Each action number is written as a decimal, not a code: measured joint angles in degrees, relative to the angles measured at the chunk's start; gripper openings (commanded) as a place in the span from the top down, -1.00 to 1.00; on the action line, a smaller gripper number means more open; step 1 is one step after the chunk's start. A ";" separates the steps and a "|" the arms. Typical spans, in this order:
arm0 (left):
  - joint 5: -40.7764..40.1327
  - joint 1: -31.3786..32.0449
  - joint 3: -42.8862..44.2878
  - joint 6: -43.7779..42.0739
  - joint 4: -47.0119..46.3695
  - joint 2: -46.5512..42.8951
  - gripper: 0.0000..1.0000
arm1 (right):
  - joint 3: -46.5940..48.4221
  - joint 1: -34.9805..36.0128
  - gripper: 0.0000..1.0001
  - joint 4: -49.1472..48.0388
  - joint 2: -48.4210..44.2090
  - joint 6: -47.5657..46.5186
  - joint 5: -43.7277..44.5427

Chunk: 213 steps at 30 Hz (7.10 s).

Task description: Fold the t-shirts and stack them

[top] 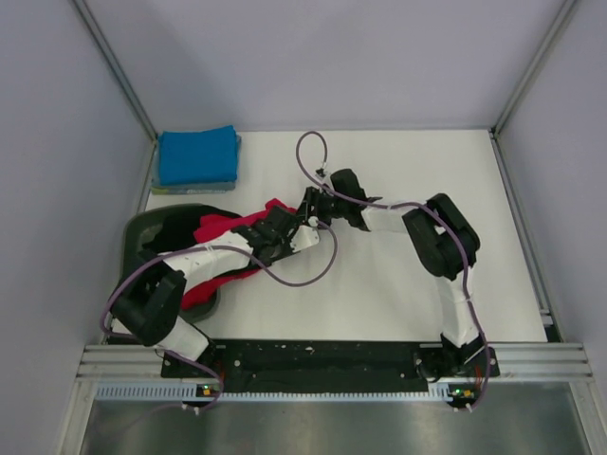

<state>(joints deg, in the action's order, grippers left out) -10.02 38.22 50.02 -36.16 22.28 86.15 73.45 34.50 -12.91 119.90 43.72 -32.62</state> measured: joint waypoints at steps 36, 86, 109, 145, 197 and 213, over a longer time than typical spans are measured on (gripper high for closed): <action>3.41 -14.47 4.37 0.04 12.26 -17.70 1.00 | -5.84 0.22 1.00 4.02 -12.00 -3.69 2.56; 19.02 -24.35 -6.32 -10.43 20.90 -27.10 1.00 | 2.38 10.86 1.00 5.38 -8.63 -1.90 6.71; 21.14 -19.15 -0.52 1.16 20.74 -21.18 0.16 | -1.53 9.25 1.00 5.62 -12.87 -3.04 7.45; -35.12 -33.55 7.39 -25.07 -3.17 -45.68 1.00 | 37.66 8.98 1.00 23.61 -24.81 -18.10 7.65; 6.45 -35.80 13.68 3.13 23.28 -38.60 -0.97 | 7.85 -17.86 0.35 33.81 -40.87 -41.03 31.67; 16.20 -30.05 14.08 9.40 23.21 -27.71 -0.97 | 14.84 -13.11 -0.85 44.83 -23.45 -43.36 27.80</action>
<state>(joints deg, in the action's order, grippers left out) 6.17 8.16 64.10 -26.76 45.50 58.43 88.29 21.39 31.92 96.44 0.36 -4.82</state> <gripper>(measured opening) 0.986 0.972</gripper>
